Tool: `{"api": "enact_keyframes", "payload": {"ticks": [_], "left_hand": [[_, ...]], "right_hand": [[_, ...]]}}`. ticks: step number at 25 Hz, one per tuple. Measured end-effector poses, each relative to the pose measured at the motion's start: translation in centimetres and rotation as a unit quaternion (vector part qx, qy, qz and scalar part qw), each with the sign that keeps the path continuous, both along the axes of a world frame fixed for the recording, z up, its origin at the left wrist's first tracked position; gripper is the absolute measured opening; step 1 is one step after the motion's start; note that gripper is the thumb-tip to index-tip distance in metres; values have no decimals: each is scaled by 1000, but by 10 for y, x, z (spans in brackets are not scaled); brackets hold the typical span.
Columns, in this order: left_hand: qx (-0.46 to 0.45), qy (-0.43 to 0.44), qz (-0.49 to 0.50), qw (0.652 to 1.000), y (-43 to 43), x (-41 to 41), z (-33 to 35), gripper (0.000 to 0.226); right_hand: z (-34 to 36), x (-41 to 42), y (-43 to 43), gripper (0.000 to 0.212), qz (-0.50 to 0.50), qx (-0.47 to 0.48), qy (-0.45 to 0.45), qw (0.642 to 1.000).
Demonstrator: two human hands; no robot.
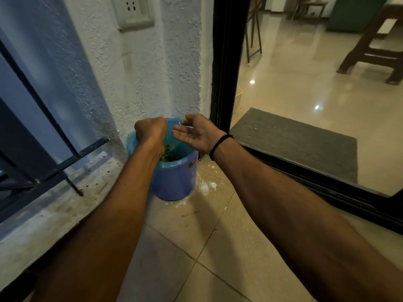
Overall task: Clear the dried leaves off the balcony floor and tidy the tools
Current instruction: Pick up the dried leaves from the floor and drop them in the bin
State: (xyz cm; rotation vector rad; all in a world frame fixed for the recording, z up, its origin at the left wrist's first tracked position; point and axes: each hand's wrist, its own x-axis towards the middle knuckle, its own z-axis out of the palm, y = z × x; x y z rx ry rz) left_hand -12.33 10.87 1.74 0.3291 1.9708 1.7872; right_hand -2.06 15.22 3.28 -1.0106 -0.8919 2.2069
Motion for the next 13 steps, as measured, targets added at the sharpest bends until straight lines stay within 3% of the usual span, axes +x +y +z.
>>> {"api": "enact_keyframes", "payload": {"ticks": [2, 4, 8, 13], "left_hand": [[3, 10, -16, 1000, 0, 19, 4, 18], [-4, 29, -27, 999, 3, 43, 8, 7], [4, 50, -97, 994, 15, 118, 16, 21], [23, 103, -205, 973, 26, 258, 34, 17]], "right_hand": [[-1, 15, 7, 12, -28, 10, 14, 999], [4, 42, 11, 13, -48, 19, 16, 999], [23, 133, 22, 15, -122, 25, 14, 992], [44, 280, 27, 11, -237, 54, -36, 969]]}}
